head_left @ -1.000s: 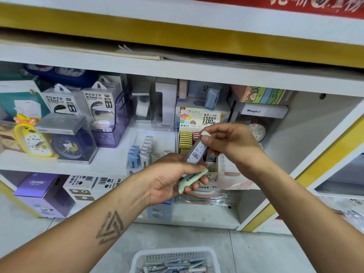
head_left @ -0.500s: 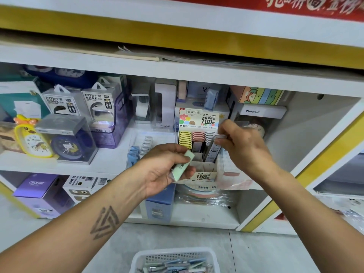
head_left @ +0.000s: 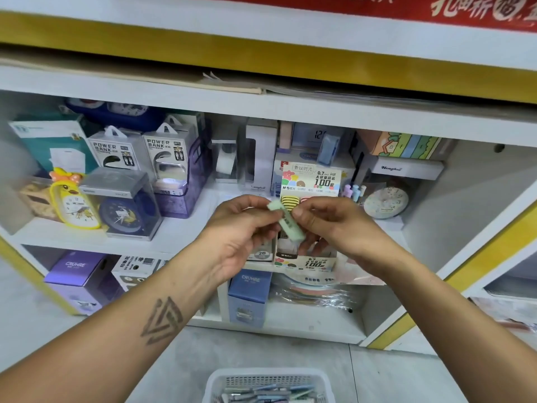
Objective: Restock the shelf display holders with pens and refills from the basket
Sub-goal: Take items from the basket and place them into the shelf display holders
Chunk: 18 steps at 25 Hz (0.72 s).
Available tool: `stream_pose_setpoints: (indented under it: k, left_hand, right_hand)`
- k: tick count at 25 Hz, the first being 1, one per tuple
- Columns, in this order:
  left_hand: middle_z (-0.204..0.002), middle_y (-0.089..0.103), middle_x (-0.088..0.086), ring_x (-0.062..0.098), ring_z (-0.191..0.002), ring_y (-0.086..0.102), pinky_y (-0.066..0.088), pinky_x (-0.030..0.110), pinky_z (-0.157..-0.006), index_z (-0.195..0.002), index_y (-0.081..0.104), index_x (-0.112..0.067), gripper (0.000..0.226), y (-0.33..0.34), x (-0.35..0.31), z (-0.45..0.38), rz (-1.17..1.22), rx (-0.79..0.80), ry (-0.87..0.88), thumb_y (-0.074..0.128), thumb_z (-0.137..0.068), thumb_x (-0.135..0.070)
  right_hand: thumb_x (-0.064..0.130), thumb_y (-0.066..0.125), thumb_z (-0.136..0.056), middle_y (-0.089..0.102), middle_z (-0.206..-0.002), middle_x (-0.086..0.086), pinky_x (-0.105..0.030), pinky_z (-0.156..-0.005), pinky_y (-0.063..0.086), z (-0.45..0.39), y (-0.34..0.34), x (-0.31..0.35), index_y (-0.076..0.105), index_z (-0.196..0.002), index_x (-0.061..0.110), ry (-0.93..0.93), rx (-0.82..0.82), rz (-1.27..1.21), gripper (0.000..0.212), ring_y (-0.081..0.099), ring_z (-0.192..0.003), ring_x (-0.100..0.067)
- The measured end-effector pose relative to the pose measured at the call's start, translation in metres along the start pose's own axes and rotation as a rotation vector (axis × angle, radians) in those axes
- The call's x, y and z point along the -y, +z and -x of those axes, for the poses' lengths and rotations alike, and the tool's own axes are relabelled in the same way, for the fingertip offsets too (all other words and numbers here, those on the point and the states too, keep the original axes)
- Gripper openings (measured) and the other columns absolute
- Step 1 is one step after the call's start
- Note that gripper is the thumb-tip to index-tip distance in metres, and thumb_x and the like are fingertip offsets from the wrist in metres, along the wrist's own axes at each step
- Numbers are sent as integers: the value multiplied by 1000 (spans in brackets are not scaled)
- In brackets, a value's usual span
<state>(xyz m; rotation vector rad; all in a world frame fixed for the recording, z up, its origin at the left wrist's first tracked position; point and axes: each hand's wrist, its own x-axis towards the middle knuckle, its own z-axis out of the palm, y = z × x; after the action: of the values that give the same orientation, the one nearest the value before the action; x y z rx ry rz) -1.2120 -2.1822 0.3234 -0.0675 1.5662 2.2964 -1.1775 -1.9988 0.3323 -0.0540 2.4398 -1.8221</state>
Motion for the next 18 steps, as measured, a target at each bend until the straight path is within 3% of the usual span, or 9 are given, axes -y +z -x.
stream_pose_setpoints:
  k: [2,5,7,10,13,14,16,18]
  left_hand:
    - [-81,71,18,23,-69,68,61,28,-68,-87,60,-2,18,-9,-7,-1,120,-28,43,68,-80,12]
    - [-82,72,21,27,-73,72,62,33,-72,-92,60,0,20,-27,-18,-1,99,-26,65,67,-80,15]
    - [-85,74,19,26,-75,71,61,32,-69,-91,62,-4,23,-43,-26,-3,-169,-144,116,64,-82,17]
    - [-93,73,10,20,-84,67,57,33,-78,-91,67,-11,26,-69,-31,-8,-749,-317,292,55,-85,11]
    - [-112,65,-8,13,-83,64,52,16,-69,-116,66,-25,37,-83,-24,1,-1289,-162,371,59,-85,-7]
    - [-123,61,-8,14,-90,63,51,13,-73,-126,61,-27,45,-86,-19,2,-1421,-85,387,59,-84,-9]
    - [-149,45,-5,17,-129,49,40,20,-102,-142,49,-25,61,-87,-11,3,-1561,51,421,56,-83,-8]
    - [-161,26,-6,10,-147,24,23,20,-114,-151,36,-24,72,-88,-8,3,-1615,120,420,54,-83,-7]
  right_hand:
    - [19,65,-94,74,-87,-22,-28,-58,57,-2,10,3,70,-102,5,51,50,-157,17,71,-66,-27]
    - [0,65,-92,74,-81,-22,-24,-58,58,-13,22,8,69,-103,-2,-2,-95,-266,12,71,-62,-22]
    - [-2,65,-92,74,-75,-18,-27,-60,60,-18,28,11,67,-99,0,-43,-146,-172,7,71,-61,-22]
    - [-2,68,-90,74,-71,-10,-25,-60,58,-22,32,11,70,-92,5,-56,-165,-90,7,72,-60,-20]
    - [-1,67,-91,75,-71,-5,-19,-59,56,-25,35,12,74,-94,8,-59,-188,-28,12,72,-59,-16]
    - [-1,66,-91,75,-72,-5,-19,-59,55,-26,36,12,73,-97,8,-64,-183,-9,12,72,-60,-16]
    - [-2,66,-91,75,-73,-7,-20,-59,55,-28,38,12,69,-97,6,-77,-170,0,10,72,-61,-18]
    - [-2,68,-90,74,-71,-7,-22,-59,56,-28,41,13,68,-92,5,-90,-170,-4,8,72,-62,-21]
